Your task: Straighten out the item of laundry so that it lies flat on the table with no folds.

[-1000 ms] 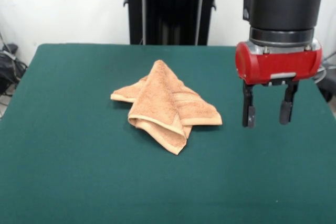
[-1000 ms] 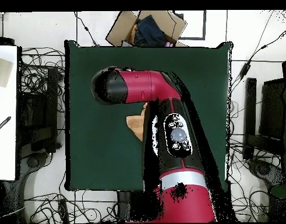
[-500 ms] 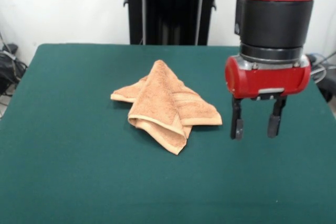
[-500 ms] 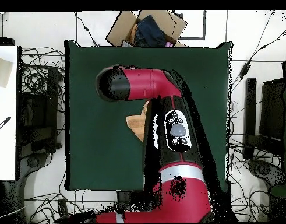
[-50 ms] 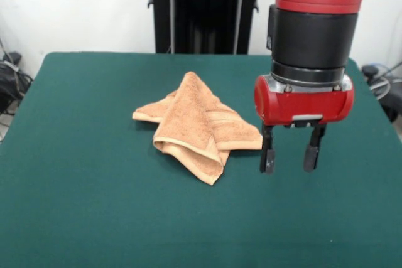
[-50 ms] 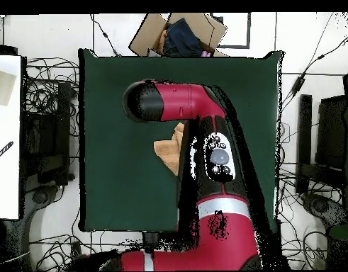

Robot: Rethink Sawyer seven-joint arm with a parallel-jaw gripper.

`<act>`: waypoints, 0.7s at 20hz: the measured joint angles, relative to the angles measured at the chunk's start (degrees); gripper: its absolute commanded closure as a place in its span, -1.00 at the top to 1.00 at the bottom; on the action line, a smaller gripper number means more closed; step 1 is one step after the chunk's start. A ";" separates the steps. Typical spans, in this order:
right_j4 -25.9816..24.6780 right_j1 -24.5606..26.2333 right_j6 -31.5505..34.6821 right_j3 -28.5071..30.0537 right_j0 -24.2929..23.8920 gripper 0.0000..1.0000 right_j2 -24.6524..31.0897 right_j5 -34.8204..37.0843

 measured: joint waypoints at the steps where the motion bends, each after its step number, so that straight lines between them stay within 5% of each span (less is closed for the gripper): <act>1: 0.00 0.17 0.00 -0.13 0.00 1.00 -0.02 0.01; 14: 0.00 0.96 0.00 -1.38 0.01 1.00 -2.54 -0.23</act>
